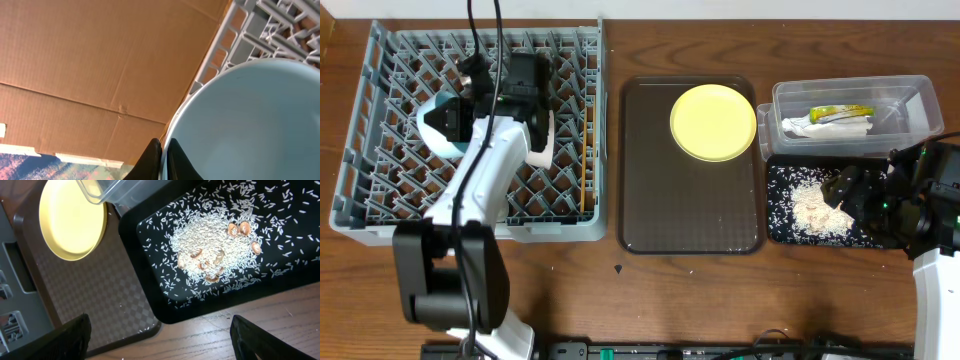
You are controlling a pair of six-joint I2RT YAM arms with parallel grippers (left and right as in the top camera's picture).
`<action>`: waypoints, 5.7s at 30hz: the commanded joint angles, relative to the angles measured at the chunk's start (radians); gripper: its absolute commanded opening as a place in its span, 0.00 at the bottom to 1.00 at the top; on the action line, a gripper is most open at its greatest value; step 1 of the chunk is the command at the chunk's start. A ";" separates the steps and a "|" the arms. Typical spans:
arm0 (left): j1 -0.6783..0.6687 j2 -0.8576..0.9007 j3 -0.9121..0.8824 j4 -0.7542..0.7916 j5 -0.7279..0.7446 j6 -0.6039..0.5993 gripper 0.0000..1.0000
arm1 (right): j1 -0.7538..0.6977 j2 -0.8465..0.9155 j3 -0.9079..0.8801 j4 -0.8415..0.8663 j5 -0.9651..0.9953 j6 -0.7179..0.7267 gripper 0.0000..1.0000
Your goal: Sort waste into correct bins and load items into the dishwasher
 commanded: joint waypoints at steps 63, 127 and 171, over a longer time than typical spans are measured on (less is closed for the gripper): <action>-0.482 0.270 0.001 0.472 1.477 -0.676 0.54 | -0.009 -0.011 0.007 -0.001 -0.007 0.006 0.88; -0.451 -0.513 0.000 -0.194 1.628 -0.391 0.86 | 0.250 -0.095 -0.383 0.811 -0.602 0.047 0.01; -0.441 -0.514 0.000 -0.138 1.750 -0.332 0.84 | 0.193 -0.117 -0.383 0.782 -0.589 0.115 0.01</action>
